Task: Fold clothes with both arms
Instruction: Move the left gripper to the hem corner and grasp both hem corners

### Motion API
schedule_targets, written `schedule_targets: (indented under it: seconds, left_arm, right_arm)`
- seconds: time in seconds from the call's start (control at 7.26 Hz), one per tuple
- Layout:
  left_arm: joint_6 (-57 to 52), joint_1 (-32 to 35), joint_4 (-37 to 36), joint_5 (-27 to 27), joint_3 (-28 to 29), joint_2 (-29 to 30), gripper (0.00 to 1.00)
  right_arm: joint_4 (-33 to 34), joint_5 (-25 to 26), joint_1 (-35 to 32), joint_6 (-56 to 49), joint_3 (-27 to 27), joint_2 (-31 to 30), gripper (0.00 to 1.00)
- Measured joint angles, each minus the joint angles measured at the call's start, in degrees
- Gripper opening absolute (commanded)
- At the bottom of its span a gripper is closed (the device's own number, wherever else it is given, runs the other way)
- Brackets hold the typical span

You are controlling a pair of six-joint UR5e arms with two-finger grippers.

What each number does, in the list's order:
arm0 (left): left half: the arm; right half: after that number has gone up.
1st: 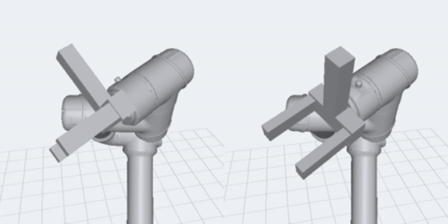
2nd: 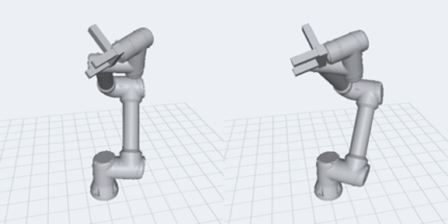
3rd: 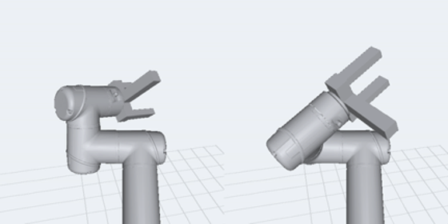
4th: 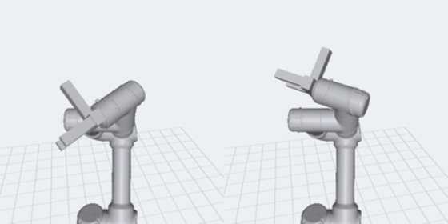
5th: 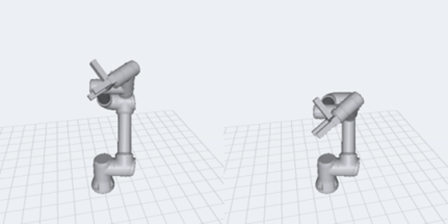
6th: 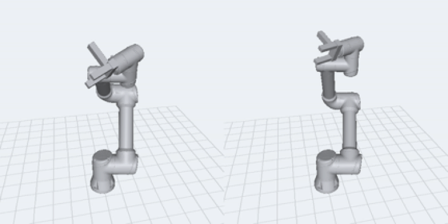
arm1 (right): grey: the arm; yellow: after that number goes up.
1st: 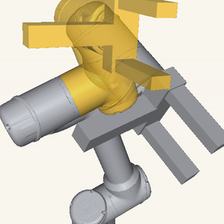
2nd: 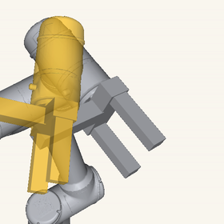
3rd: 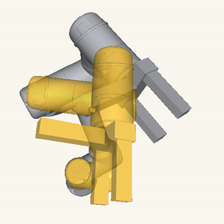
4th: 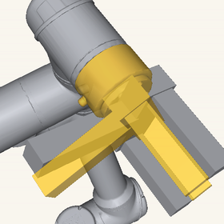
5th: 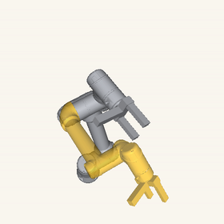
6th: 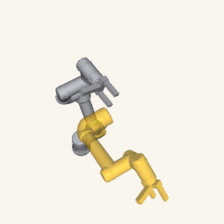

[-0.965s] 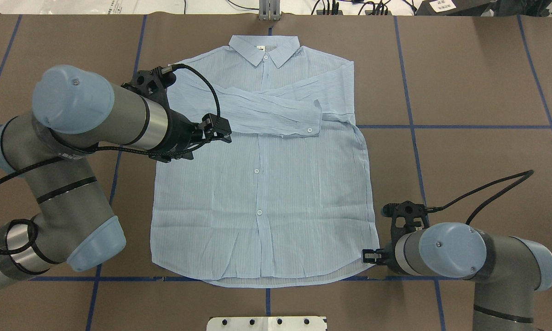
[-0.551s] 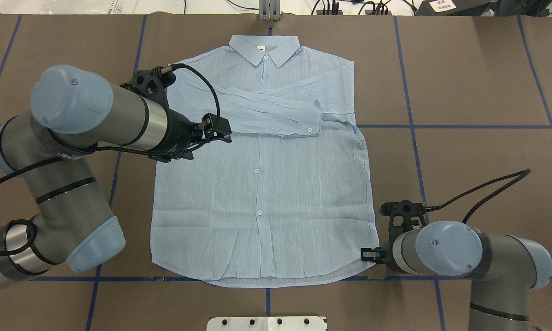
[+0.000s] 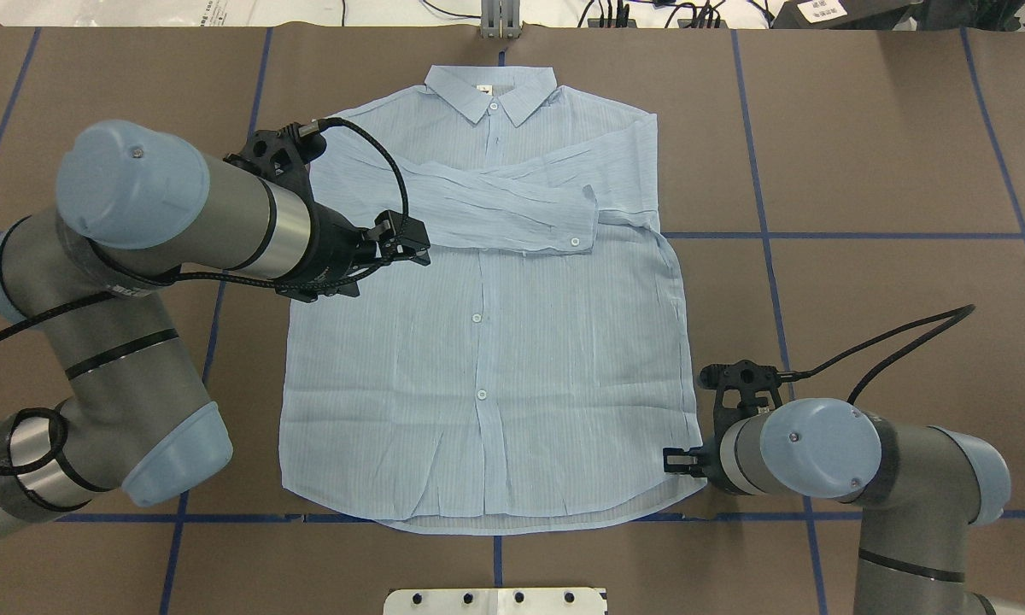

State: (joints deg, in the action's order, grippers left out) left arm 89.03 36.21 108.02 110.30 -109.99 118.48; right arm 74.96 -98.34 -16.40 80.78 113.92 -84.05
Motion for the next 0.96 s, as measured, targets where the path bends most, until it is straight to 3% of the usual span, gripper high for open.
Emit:
schedule_targets:
  seconds: [0.28, 0.96]
  left_arm:
    - [0.0, 0.0, 0.0, 0.0, 0.2, 0.0, 0.99]
    - [0.0, -0.3, 0.0, -0.1, 0.1, -1.5, 0.99]
  right_arm:
    - [-0.1, -0.1, -0.2, 0.0, 0.1, 0.1, 0.03]
    - [0.0, -0.1, -0.4, 0.1, 0.7, 0.2, 0.0]
